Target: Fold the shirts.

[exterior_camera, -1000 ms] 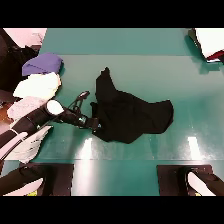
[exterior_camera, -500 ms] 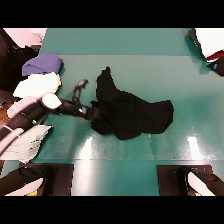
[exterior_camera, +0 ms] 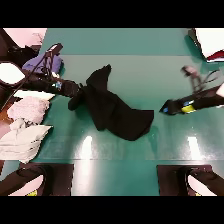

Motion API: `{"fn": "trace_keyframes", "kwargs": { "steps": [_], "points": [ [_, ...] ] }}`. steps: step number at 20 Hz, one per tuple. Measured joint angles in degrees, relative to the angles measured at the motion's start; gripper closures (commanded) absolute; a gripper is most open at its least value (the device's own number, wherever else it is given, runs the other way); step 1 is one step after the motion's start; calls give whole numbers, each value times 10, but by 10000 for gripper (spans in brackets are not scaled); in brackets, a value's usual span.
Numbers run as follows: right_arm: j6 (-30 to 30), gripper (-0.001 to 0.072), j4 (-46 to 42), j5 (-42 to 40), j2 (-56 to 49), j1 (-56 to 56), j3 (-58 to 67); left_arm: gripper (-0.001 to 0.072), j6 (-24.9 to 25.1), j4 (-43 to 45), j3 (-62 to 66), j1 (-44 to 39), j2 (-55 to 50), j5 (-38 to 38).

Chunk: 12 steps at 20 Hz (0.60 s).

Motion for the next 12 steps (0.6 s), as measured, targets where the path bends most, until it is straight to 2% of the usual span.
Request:
{"fn": "trace_keyframes", "kwargs": {
  "steps": [7, 8, 9, 10, 11, 12],
  "points": [
    [-42, 185, 89, -92, -138, 103, -34, 682, 0, 16, 9, 4, 1, -16],
    [-44, 231, 94, -103, -158, 116, -27, 682, 0, 17, 9, 5, 1, -16],
    [-46, 351, 97, -109, -174, 127, -19, 682, 0, 18, 9, 5, 1, -16],
    [-47, 545, 99, -114, -190, 136, -11, 682, 0, 19, 9, 5, 1, -17],
    [-48, 691, 97, -118, -203, 144, -3, 682, 0, 19, 9, 5, 1, -18],
    [-48, 692, 90, -122, -212, 152, 5, 682, 0, 19, 9, 5, 1, -19]
  ]
}}
